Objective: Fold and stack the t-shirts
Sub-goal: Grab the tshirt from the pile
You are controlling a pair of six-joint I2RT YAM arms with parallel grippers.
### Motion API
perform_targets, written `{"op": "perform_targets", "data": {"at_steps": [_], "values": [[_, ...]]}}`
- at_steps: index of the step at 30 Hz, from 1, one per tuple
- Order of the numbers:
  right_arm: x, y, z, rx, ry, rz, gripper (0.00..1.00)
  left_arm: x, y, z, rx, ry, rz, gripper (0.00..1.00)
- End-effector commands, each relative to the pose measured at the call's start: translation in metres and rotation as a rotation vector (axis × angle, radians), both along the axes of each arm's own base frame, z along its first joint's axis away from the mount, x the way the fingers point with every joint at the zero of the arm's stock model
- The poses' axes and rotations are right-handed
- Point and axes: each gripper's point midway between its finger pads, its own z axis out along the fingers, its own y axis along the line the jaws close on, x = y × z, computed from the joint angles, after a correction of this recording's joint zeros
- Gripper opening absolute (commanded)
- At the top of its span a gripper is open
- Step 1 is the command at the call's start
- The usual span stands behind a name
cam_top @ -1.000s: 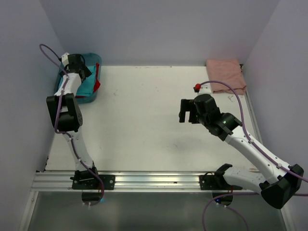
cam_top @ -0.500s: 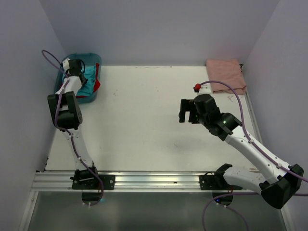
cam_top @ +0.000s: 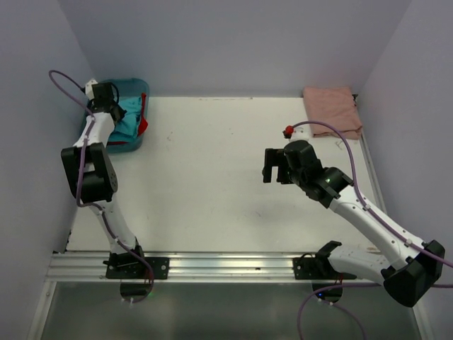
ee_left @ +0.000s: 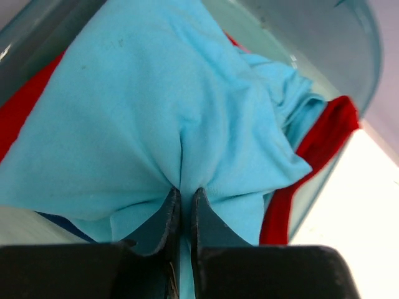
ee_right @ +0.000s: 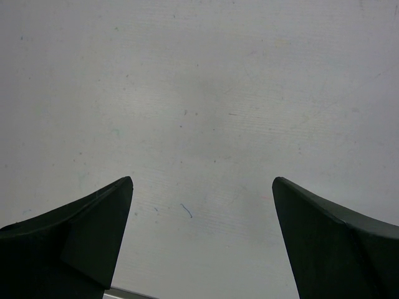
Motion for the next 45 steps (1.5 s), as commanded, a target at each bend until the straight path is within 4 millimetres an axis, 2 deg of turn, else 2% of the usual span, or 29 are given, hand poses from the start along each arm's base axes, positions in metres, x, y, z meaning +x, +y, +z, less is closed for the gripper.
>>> {"op": "perform_targets", "data": {"at_steps": [1, 3, 6, 7, 9, 10, 12, 13, 15, 16, 17, 18, 19, 21, 23, 24, 25, 27, 28, 30, 33, 36, 38, 39, 40, 41, 42, 44, 45], "values": [[0.007, 0.008, 0.005, 0.035, -0.029, 0.007, 0.99, 0.004, -0.013, 0.07, -0.024, -0.165, -0.034, 0.01], [0.008, 0.007, 0.005, 0.034, -0.034, 0.002, 0.99, 0.005, -0.024, 0.083, -0.041, -0.194, -0.072, 0.0], [0.009, 0.006, 0.005, 0.031, -0.038, -0.004, 0.99, 0.002, -0.049, 0.119, -0.068, -0.264, -0.165, 0.0], [0.009, 0.006, 0.004, 0.03, -0.039, -0.006, 0.99, -0.003, -0.056, 0.143, -0.063, -0.309, -0.187, 0.0], [0.01, 0.005, 0.004, 0.03, -0.043, -0.008, 0.99, -0.008, -0.083, 0.169, -0.063, -0.356, -0.263, 0.0], [0.011, 0.003, 0.004, 0.025, -0.049, -0.02, 0.99, -0.017, -0.091, 0.191, -0.054, -0.392, -0.279, 0.0], [0.013, 0.0, 0.004, 0.024, -0.053, -0.048, 0.99, -0.028, -0.123, 0.211, -0.098, -0.427, -0.368, 0.0], [0.015, -0.002, 0.005, 0.023, -0.059, -0.065, 0.99, -0.04, -0.134, 0.227, -0.124, -0.455, -0.398, 0.0], [0.019, -0.009, 0.006, 0.016, -0.075, -0.12, 0.99, -0.056, -0.163, 0.236, -0.235, -0.48, -0.499, 0.0], [0.02, -0.01, 0.005, 0.017, -0.079, -0.132, 0.99, -0.07, -0.173, 0.258, -0.256, -0.536, -0.54, 0.0], [0.021, -0.011, 0.005, 0.018, -0.085, -0.144, 0.99, -0.078, -0.186, 0.255, -0.313, -0.537, -0.57, 0.0], [0.022, -0.012, 0.004, 0.02, -0.091, -0.152, 0.99, -0.088, -0.199, 0.262, -0.355, -0.551, -0.632, 0.0], [0.024, -0.011, 0.002, 0.022, -0.095, -0.157, 0.99, -0.102, -0.206, 0.278, -0.367, -0.587, -0.659, 0.0], [0.025, -0.015, -0.001, 0.01, -0.094, -0.177, 0.99, -0.12, -0.228, 0.289, -0.442, -0.601, -0.736, 0.0], [0.026, -0.018, -0.004, 0.002, -0.092, -0.206, 0.99, -0.139, -0.243, 0.309, -0.503, -0.634, -0.785, 0.0], [0.027, -0.023, -0.006, -0.012, -0.097, -0.228, 0.99, -0.154, -0.254, 0.327, -0.527, -0.684, -0.848, 0.0], [0.027, -0.024, -0.007, -0.015, -0.098, -0.238, 0.99, -0.161, -0.259, 0.327, -0.565, -0.692, -0.871, 0.0], [0.029, -0.025, -0.007, -0.004, -0.104, -0.255, 0.99, -0.181, -0.275, 0.343, -0.68, -0.721, -0.939, 0.0], [0.029, -0.025, -0.009, -0.004, -0.104, -0.255, 0.99, -0.189, -0.278, 0.358, -0.684, -0.779, -0.977, 0.0], [0.029, -0.024, -0.011, 0.0, -0.102, -0.255, 0.99, -0.208, -0.299, 0.375, -0.762, -0.793, -1.065, 0.0], [0.031, -0.027, -0.015, -0.007, -0.098, -0.279, 0.99, -0.234, -0.322, 0.393, -0.847, -0.805, -1.161, 0.0], [0.031, -0.032, -0.015, -0.009, -0.102, -0.311, 0.99, -0.252, -0.336, 0.395, -0.9, -0.783, -1.186, 0.0], [0.03, -0.035, -0.014, -0.006, -0.109, -0.334, 0.99, -0.255, -0.342, 0.378, -0.937, -0.746, -1.15, 0.0], [0.03, -0.038, -0.012, -0.002, -0.115, -0.344, 0.99, -0.267, -0.341, 0.378, -0.942, -0.757, -1.148, 0.0], [0.029, -0.04, -0.011, -0.001, -0.119, -0.359, 0.99, -0.263, -0.343, 0.349, -0.97, -0.699, -1.106, 0.0], [0.029, -0.044, -0.009, -0.007, -0.128, -0.376, 0.99, -0.265, -0.346, 0.336, -1.0, -0.672, -1.08, 0.0], [0.028, -0.047, -0.007, -0.009, -0.136, -0.386, 0.99, -0.269, -0.348, 0.309, -1.025, -0.627, -1.061, 0.0], [0.028, -0.053, -0.003, -0.017, -0.152, -0.41, 0.99, -0.273, -0.351, 0.282, -1.049, -0.578, -1.034, 0.0], [0.027, -0.055, -0.002, -0.017, -0.159, -0.416, 0.99, -0.274, -0.355, 0.254, -1.07, -0.515, -1.018, 0.0]]}}
